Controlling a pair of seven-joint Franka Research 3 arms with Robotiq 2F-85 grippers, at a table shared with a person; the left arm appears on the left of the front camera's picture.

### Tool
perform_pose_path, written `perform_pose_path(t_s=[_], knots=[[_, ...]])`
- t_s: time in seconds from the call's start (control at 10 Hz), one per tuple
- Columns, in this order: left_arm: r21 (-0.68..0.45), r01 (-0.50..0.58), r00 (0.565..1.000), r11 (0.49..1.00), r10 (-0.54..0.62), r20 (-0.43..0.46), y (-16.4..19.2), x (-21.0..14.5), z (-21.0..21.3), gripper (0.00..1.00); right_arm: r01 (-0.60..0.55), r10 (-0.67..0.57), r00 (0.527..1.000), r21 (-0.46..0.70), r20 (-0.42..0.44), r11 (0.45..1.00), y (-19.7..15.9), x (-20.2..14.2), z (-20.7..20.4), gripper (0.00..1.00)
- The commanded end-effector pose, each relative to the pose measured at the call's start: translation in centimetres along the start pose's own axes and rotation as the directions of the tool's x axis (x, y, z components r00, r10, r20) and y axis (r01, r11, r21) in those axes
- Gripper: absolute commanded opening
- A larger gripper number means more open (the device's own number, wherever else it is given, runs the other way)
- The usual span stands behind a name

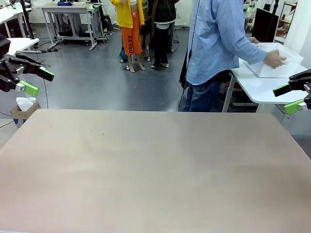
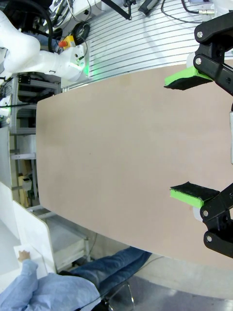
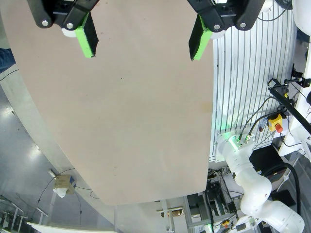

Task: Stack the cups and store them in the basket.
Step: Place the stack of Reusable plastic cups into the Pantry Basket.

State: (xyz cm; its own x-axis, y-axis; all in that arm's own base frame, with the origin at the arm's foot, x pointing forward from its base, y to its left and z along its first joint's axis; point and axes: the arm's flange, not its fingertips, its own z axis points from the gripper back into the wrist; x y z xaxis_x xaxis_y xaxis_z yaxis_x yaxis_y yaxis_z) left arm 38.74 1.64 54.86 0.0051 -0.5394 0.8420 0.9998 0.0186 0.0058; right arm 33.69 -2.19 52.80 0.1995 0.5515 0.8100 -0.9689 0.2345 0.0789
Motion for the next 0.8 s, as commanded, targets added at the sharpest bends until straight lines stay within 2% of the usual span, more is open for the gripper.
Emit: perform_pose_path(t_s=[0.0,0.7], knots=[[-0.007,0.006,1.0,1.0,-0.006,-0.005,0.03,0.15,0.21,1.0,0.0,0.0,1.0,0.004,0.022,1.0,-0.1,0.28,0.13,1.0],[-0.007,0.006,1.0,1.0,-0.006,-0.005,0.03,0.15,0.21,1.0,0.0,0.0,1.0,0.004,0.022,1.0,-0.1,0.28,0.13,1.0]])
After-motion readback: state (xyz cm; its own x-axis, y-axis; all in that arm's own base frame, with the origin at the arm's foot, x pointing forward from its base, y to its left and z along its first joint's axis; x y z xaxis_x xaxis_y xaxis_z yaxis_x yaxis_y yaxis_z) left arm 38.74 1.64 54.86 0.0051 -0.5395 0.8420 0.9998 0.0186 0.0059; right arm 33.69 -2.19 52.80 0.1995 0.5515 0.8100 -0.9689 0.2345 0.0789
